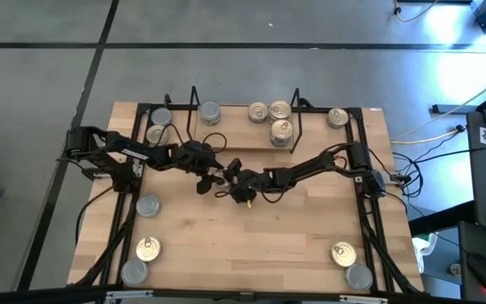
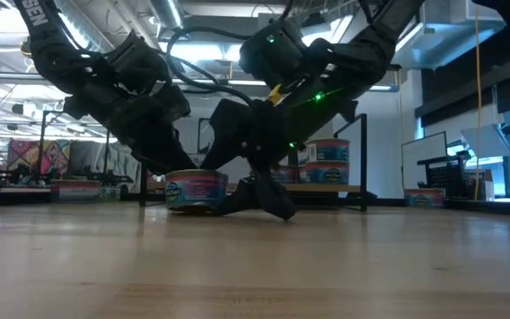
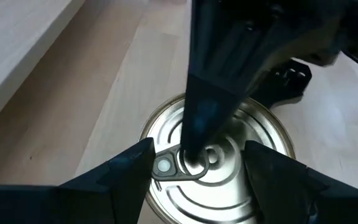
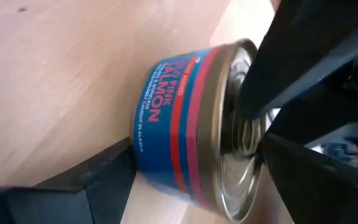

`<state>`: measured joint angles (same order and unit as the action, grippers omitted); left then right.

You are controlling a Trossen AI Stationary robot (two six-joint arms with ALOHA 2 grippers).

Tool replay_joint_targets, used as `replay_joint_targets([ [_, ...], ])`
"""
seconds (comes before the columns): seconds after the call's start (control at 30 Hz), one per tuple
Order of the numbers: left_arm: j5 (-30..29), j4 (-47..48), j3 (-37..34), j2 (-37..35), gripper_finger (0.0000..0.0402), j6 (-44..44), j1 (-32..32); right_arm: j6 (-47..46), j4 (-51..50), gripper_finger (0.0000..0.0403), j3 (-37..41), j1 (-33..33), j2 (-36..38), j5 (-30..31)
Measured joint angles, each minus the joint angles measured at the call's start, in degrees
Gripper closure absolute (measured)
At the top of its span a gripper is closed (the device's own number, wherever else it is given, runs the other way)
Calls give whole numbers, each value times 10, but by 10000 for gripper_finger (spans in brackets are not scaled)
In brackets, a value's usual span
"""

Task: Stack canned seafood by type on shelf
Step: Stack the blue-pink tuna can on top of the other blue-pink can on the shelf

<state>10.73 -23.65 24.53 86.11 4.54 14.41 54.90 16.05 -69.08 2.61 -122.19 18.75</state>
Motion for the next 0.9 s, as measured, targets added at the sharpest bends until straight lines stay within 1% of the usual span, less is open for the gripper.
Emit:
replay_joint_targets([
  [0.07, -1, -1, 0, 0, 149, 1, 0, 14, 0, 64, -9, 1, -12, 16],
  [0.17, -7, -3, -1, 0, 149, 3, 1, 26, -1, 66, -26, 2, -33, 56],
  [0.27, -9, -4, -1, 0, 149, 5, 1, 22, -5, 84, -32, 2, -36, 60],
  [0.37, -7, -4, -1, 0, 149, 5, 1, 15, -5, 125, -31, 8, -36, 68],
  [0.5, -5, -11, -1, -1, 149, 5, 2, 14, -9, 201, -31, 14, -35, 74],
  [0.53, -5, -13, -1, -1, 149, 5, 2, 15, -9, 210, -31, 15, -35, 75],
  [0.67, -10, -13, -1, -5, 149, 1, 1, 12, -13, 210, -32, 19, -35, 85],
  [0.8, -15, -4, -1, -18, 149, 15, 1, -4, -27, 210, -33, 25, -29, 101],
  [0.9, -5, 32, -1, -45, 149, 28, -2, -35, -48, 210, -33, 36, -19, 112],
])
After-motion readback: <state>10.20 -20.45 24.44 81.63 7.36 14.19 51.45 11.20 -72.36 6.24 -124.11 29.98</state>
